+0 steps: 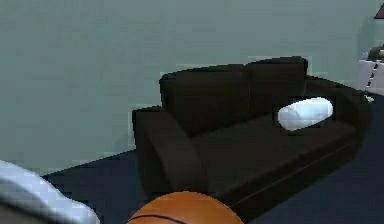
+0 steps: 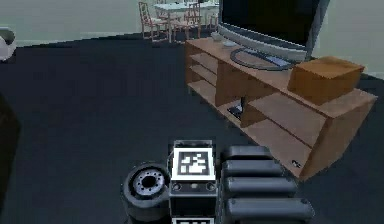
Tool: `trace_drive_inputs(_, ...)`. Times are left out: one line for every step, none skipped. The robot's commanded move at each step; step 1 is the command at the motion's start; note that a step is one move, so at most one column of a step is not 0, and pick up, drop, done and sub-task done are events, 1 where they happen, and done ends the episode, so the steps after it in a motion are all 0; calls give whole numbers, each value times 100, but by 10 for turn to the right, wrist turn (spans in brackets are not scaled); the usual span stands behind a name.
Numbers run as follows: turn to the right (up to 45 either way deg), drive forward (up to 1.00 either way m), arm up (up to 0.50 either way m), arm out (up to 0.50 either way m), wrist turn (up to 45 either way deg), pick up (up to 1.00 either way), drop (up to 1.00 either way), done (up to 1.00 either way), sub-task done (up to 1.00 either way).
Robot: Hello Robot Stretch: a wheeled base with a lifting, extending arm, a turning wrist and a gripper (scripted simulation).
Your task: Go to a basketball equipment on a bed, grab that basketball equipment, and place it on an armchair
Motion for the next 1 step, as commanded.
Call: trace_drive_inputs(-360, 0, 0, 0, 0, 0, 0, 0, 0)
